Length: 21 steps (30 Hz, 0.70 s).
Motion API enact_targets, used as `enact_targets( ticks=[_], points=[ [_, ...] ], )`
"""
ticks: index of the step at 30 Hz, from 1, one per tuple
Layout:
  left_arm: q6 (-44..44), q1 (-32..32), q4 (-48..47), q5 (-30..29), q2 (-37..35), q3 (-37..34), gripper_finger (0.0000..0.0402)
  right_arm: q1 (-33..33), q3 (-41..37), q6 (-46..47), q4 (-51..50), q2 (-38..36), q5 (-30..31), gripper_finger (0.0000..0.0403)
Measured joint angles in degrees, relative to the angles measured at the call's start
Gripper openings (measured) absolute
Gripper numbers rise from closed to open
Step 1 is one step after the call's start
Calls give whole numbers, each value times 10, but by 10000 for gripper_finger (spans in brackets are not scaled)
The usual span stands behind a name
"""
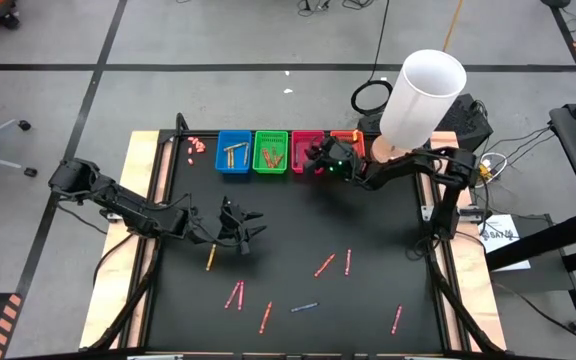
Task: Sort crayons
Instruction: Put the red crayon into the orange bin
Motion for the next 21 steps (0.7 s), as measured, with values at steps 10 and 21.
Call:
enact_targets(
  ticks=[10, 21],
  points=[
    [-15, 0, -36, 0, 0, 0, 173, 112, 0, -115, -316, -179, -110, 110],
    [-14, 1, -41, 0, 0, 0, 173, 295, 0, -101, -592, -271, -111, 110]
  ],
)
